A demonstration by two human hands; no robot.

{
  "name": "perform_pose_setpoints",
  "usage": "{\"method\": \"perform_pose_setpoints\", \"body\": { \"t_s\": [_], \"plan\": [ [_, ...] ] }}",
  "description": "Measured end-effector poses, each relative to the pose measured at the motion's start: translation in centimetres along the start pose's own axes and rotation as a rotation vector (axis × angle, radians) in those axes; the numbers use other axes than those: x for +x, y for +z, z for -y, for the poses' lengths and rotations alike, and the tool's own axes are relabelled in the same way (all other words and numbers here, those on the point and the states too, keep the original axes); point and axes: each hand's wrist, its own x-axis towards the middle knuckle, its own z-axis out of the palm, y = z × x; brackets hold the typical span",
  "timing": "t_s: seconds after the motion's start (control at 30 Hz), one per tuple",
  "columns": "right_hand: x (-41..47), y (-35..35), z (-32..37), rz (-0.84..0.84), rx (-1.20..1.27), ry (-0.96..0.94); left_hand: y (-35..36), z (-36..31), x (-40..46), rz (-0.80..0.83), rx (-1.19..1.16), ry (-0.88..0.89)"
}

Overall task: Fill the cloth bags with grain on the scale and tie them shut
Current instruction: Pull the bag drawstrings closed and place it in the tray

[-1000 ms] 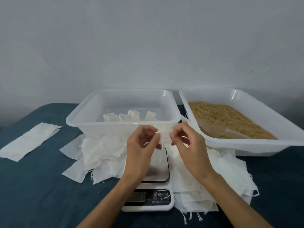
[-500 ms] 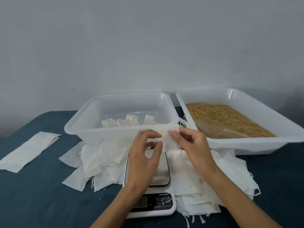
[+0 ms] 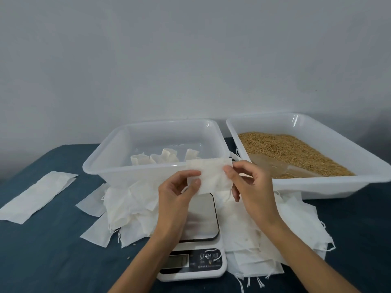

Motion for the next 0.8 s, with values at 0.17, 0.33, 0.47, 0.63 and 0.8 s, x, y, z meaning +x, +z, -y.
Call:
{"method": "perform_pose_setpoints", "body": {
  "t_s": [0.17, 0.33, 0.47, 0.63, 0.8],
  "plan": [
    [0.1, 0.07, 0.5, 0.149, 0.061, 0.071, -0.11, 0.09, 0.19, -0.013, -0.019, -0.005],
    [0.01, 0.12, 0.54, 0.157, 0.08, 0.082, -0.51, 0.17, 0.52, -0.083, -0.043, -0.005],
    [-0.05, 0.29, 0.53, 0.241, 0.087, 0.105, -0.6, 0.27, 0.6, -0.071, -0.077, -0.038],
    [-0.37, 0.22, 0.32, 0.216, 0.006, 0.06, -0.69, 0.22, 0.78, -0.107, -0.114, -0.039],
    [-0.67, 0.37, 0.82, 0.243, -0.072, -0.016, -0.73, 0.12, 0.8, -0.12, -0.11, -0.037]
  ]
}}
